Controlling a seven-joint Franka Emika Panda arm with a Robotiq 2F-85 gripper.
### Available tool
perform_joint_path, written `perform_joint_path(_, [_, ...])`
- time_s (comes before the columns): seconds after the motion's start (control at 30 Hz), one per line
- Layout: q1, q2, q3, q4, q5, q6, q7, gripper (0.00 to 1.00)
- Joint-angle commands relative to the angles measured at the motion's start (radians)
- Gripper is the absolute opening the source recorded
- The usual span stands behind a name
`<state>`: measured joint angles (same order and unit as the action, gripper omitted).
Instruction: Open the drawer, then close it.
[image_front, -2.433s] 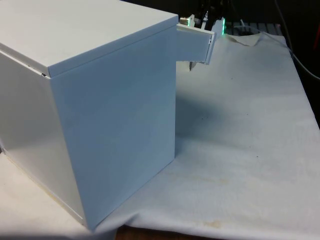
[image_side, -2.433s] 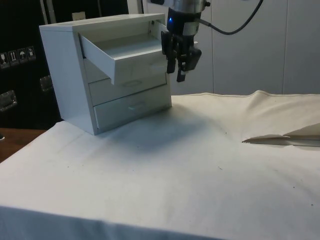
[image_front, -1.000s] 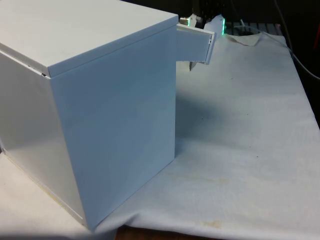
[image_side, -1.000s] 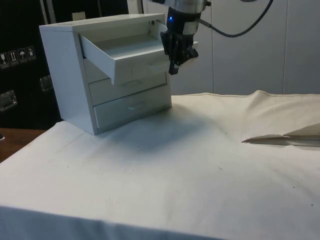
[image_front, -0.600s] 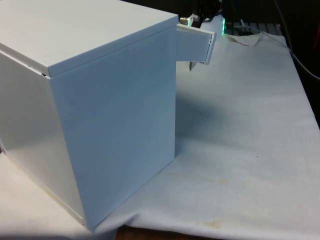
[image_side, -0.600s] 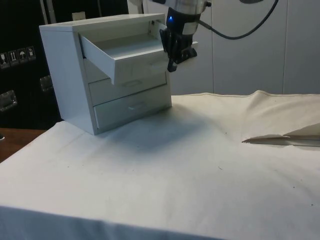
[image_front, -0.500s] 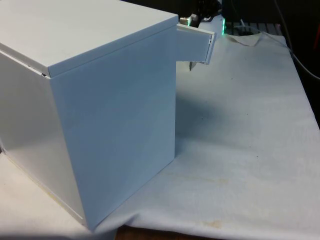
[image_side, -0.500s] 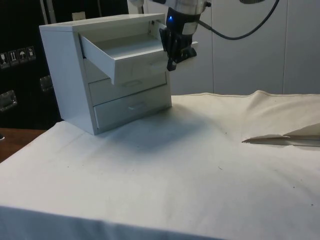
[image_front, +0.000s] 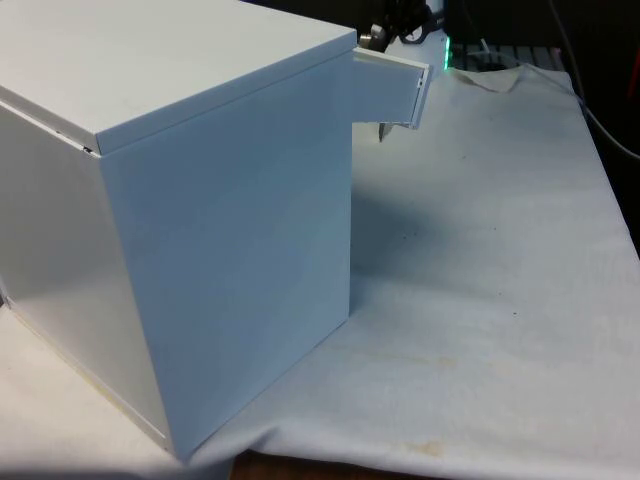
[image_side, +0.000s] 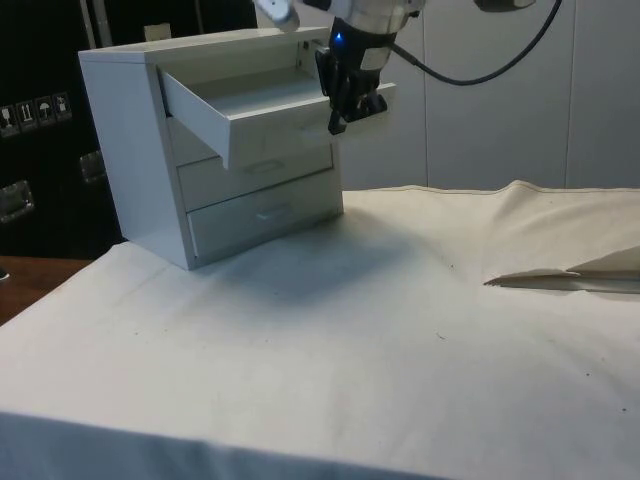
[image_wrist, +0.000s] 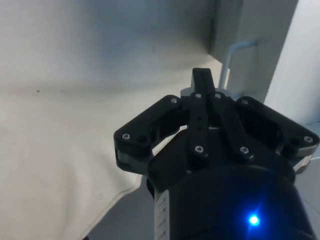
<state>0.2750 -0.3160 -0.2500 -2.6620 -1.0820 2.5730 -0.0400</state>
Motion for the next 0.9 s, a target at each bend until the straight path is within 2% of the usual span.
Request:
perform_joint_path(0.0, [-0.009,0.007,0.003,0.013,-0.036,0.005,0.023,0.00])
perform_joint_path(0.23, [-0.008,0.047,-0.013,0.039,-0.116,0.009,0.076,0.00])
perform_joint_path(0.27, [-0.001,0.046,-0.015,0.032,-0.091,0.000,0.062,0.00])
perform_joint_path(0.3, [-0.009,0.053,-0.015,0.044,-0.125,0.009,0.082,0.00])
perform_joint_path(0.43, [-0.007,0.077,-0.028,0.064,-0.166,0.007,0.106,0.00])
perform_joint_path(0.5, [-0.007,0.083,-0.032,0.070,-0.175,0.005,0.110,0.00])
perform_joint_path(0.53, [-0.002,0.086,-0.034,0.066,-0.153,0.000,0.097,0.00])
perform_joint_path(0.6, [-0.007,0.089,-0.035,0.079,-0.188,0.002,0.114,0.00])
perform_joint_path(0.77, [-0.007,0.095,-0.040,0.089,-0.209,-0.006,0.121,0.00])
perform_joint_path(0.8, [-0.003,0.095,-0.041,0.081,-0.184,-0.006,0.106,0.00])
perform_joint_path(0.83, [-0.007,0.096,-0.040,0.091,-0.211,-0.008,0.122,0.00])
perform_joint_path(0.87, [-0.007,0.097,-0.041,0.092,-0.214,-0.010,0.122,0.00])
